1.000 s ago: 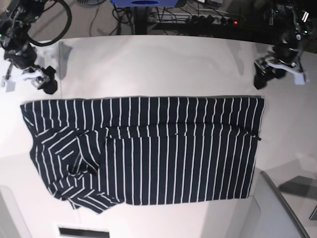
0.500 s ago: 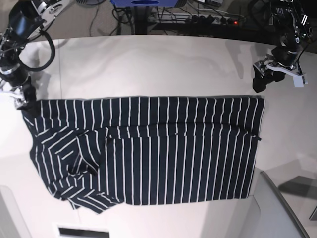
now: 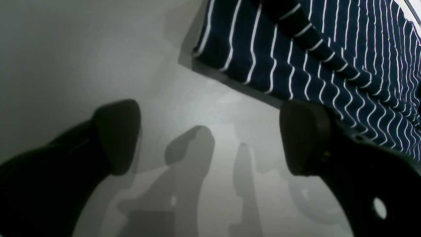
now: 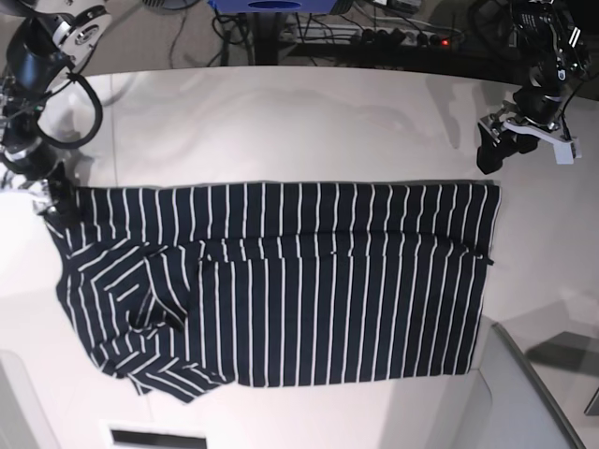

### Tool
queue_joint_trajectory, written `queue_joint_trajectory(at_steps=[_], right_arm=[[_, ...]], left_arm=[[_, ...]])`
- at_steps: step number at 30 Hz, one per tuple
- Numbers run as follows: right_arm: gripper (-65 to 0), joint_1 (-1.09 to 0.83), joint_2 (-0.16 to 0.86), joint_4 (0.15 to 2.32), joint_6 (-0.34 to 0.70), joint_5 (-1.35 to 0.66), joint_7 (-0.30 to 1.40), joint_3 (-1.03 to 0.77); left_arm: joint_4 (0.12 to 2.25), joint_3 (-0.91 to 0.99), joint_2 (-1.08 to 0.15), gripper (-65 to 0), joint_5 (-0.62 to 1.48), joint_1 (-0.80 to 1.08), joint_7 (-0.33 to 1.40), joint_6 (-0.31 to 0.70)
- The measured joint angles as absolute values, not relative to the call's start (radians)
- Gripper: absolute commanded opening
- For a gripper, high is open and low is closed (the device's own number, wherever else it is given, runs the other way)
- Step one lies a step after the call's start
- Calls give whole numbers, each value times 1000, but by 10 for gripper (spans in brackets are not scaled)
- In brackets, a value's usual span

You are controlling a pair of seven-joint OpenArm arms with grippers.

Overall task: Layout the t-shirt on the table in an organized manner, then fold the t-shirt properly
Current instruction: 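Lower both grippers onto the folded edge corners and grasp them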

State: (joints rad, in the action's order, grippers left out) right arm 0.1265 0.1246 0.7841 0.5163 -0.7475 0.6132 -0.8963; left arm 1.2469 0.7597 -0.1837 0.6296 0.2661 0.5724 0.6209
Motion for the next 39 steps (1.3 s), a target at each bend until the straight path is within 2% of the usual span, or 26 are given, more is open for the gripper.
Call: queue_joint_trajectory(at_steps=[3, 7, 8, 17, 22, 27, 39], right_arm=[[-450, 122, 115, 783, 516, -742, 604, -893], [-629, 121, 118, 783, 511, -729, 605, -892], [-650, 121, 118, 783, 509, -729, 605, -892], [-645, 121, 118, 783, 509, -729, 609, -892], [-647, 118, 118, 783, 509, -730, 611, -892], [-648, 117, 121, 783, 509, -729, 612, -892], [-648, 118, 121, 783, 509, -729, 612, -892]], left_arm=[[1247, 760, -183, 0, 630, 266, 572, 621], [1247, 760, -183, 0, 630, 266, 572, 621], [1247, 760, -183, 0, 630, 265, 572, 620], [1214, 663, -181, 0, 631, 188, 571, 617], [1099, 706, -160, 0, 636, 121, 561, 569], [982, 770, -174, 0, 665, 68, 525, 582], [957, 758, -171, 0, 656, 6, 535, 572]])
